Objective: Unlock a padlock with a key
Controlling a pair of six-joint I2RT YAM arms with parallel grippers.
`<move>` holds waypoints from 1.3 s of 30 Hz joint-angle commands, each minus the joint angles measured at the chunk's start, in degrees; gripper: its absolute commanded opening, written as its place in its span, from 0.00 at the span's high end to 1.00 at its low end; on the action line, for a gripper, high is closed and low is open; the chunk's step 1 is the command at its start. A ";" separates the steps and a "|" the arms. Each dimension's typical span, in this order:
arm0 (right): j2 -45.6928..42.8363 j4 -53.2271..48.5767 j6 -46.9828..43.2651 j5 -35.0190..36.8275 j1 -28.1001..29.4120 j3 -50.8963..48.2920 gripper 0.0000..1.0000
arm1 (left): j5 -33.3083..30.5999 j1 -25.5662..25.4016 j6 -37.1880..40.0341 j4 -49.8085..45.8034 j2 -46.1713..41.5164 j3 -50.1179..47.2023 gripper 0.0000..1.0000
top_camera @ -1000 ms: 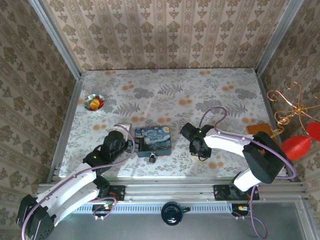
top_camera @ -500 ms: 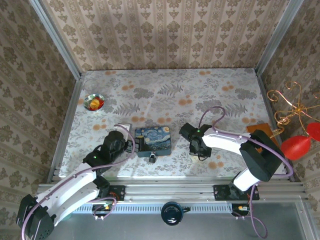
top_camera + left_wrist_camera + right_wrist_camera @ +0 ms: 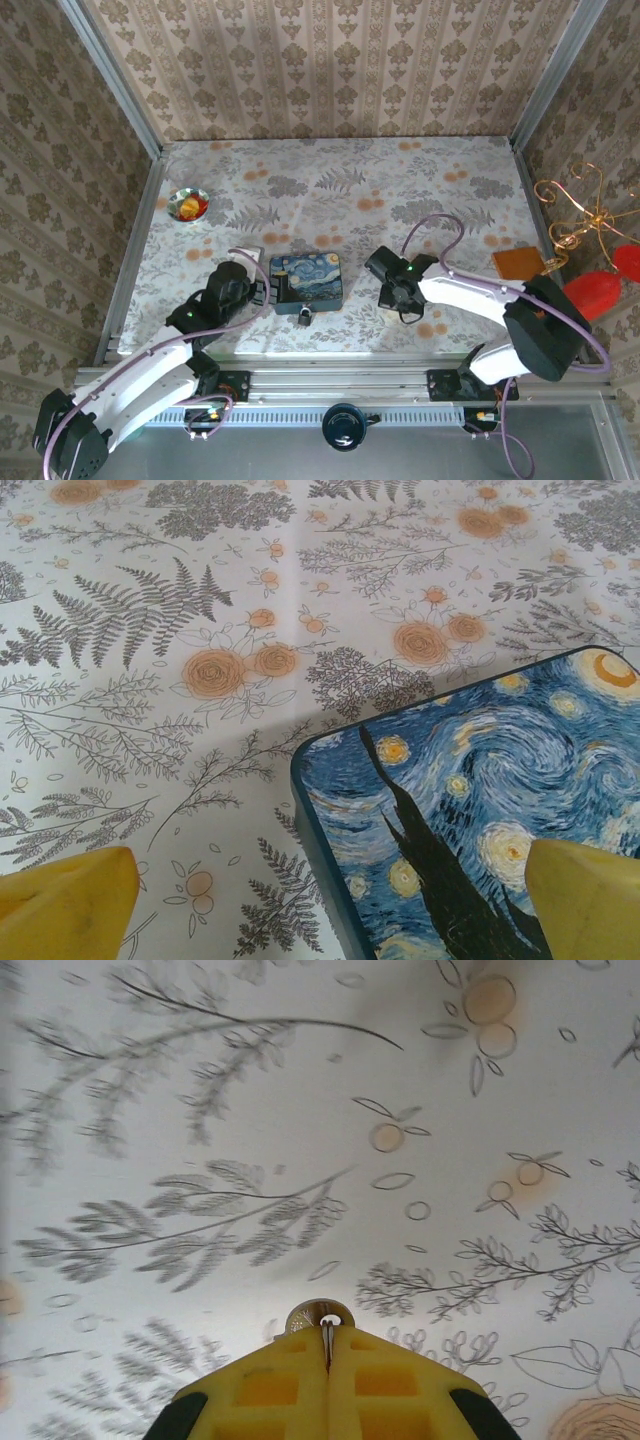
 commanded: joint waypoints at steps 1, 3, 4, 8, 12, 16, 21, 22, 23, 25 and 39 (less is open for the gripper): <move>-3.80 5.07 0.96 -1.64 0.72 -1.23 1.00 | 3.81 -0.53 1.42 3.70 -2.02 -0.39 0.00; -5.56 7.87 1.52 -2.80 1.14 -1.26 1.00 | 6.93 -0.61 1.44 5.47 -3.12 -1.16 0.01; -6.29 9.20 1.77 -3.20 1.49 -1.13 1.00 | 8.47 -0.62 1.42 6.35 -3.60 -1.51 0.01; -8.36 14.97 3.81 -3.32 3.55 0.16 1.00 | 13.62 -0.75 1.13 9.47 -5.43 -2.36 0.02; -7.96 23.50 7.23 -3.02 5.72 0.86 1.00 | 17.40 -0.79 -0.34 13.33 -5.68 -2.59 0.03; -6.13 32.45 9.65 0.69 8.70 1.41 1.00 | 17.66 -0.79 -6.53 15.32 -3.50 -0.89 0.05; -3.40 39.92 12.64 -1.07 9.10 1.99 1.00 | 19.52 -0.85 -16.44 22.10 0.21 0.65 0.09; -3.32 40.69 13.00 -1.20 9.20 2.06 1.00 | 19.39 -0.88 -16.89 22.66 0.70 0.64 0.09; -3.23 41.49 13.34 -1.21 9.30 2.08 1.00 | 18.86 -0.88 -16.99 22.83 1.21 0.66 0.10; -2.83 42.72 13.99 -1.79 9.52 2.21 1.00 | 18.18 -0.86 -17.27 23.03 1.99 0.47 0.12; 0.90 45.59 16.29 -7.18 10.98 4.02 1.00 | 24.26 -2.24 -22.47 30.83 11.30 2.53 0.32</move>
